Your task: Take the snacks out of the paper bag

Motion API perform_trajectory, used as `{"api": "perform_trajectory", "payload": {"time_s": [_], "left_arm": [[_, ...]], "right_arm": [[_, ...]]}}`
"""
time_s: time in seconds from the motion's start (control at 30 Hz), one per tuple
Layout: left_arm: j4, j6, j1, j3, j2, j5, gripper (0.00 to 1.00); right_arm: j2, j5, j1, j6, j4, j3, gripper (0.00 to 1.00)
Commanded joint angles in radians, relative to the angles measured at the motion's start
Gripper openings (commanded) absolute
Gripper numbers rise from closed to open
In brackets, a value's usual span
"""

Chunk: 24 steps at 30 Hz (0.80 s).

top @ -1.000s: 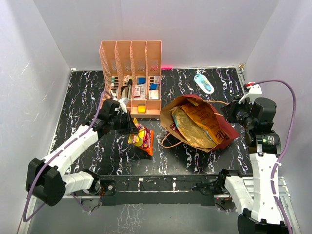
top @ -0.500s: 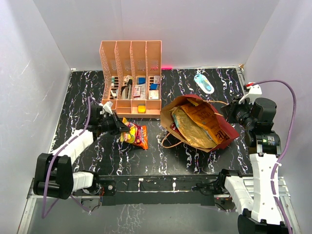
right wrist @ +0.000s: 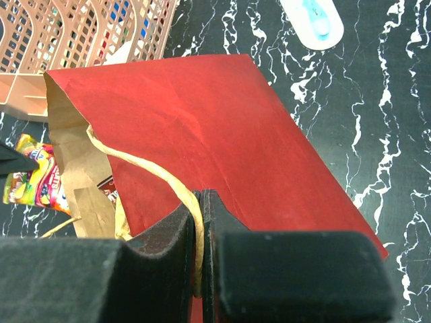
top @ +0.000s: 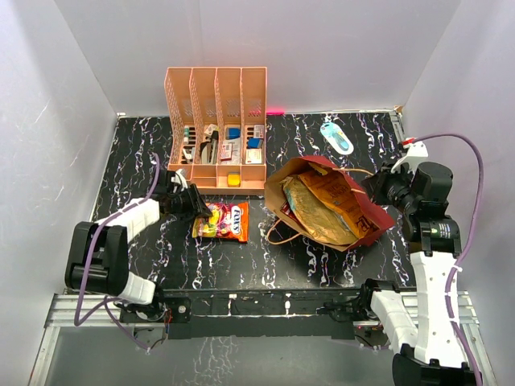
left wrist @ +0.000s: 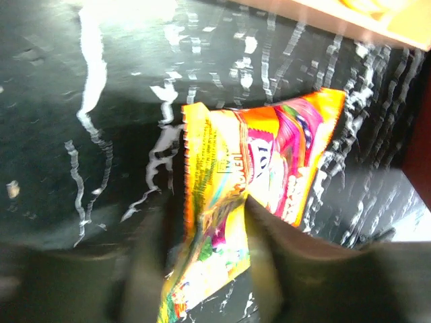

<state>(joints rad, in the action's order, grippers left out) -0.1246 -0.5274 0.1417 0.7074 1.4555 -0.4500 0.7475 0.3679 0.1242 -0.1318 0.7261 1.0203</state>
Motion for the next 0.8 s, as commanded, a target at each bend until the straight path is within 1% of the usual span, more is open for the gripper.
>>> {"api": "perform_trajectory", "payload": {"time_s": [0.0, 0.07, 0.1, 0.13, 0.2, 0.27, 0.3, 0.4, 0.47, 0.63, 0.77], "left_arm": [[-0.141, 0.013, -0.008, 0.028, -0.077, 0.185, 0.56], [-0.195, 0.005, -0.006, 0.034, -0.118, 0.221, 0.82], [-0.223, 0.008, -0.006, 0.042, -0.145, 0.236, 0.88], [-0.249, 0.016, -0.006, 0.053, -0.171, 0.242, 0.90], [-0.288, 0.030, -0.005, 0.078, -0.233, 0.228, 0.91], [-0.305, 0.012, 0.008, 0.086, -0.306, 0.192, 0.90], [-0.303, -0.015, 0.015, 0.083, -0.345, 0.168, 0.90], [-0.260, -0.123, 0.089, 0.083, -0.455, 0.104, 0.89], [-0.212, -0.166, 0.173, 0.107, -0.499, 0.102, 0.88], [-0.094, -0.212, 0.425, 0.188, -0.526, 0.204, 0.87], [0.069, -0.114, 0.615, 0.224, -0.485, 0.243, 0.84]], "right_arm": [[-0.012, 0.033, -0.003, 0.023, -0.087, -0.019, 0.08], [-0.011, 0.017, -0.004, 0.026, -0.094, -0.029, 0.07], [-0.012, 0.009, -0.003, 0.026, -0.097, -0.035, 0.07], [-0.016, 0.005, -0.003, 0.027, -0.102, -0.043, 0.08], [-0.031, 0.008, -0.003, 0.023, -0.127, -0.066, 0.08], [-0.040, 0.018, -0.006, 0.026, -0.130, -0.068, 0.07], [-0.043, 0.019, -0.008, 0.026, -0.137, -0.072, 0.08], [-0.046, -0.003, -0.012, 0.027, -0.137, -0.073, 0.08], [-0.049, -0.009, -0.016, 0.027, -0.144, -0.076, 0.08], [-0.053, -0.007, -0.018, 0.027, -0.143, -0.075, 0.08], [-0.045, -0.002, -0.018, 0.029, -0.143, -0.075, 0.08]]}}
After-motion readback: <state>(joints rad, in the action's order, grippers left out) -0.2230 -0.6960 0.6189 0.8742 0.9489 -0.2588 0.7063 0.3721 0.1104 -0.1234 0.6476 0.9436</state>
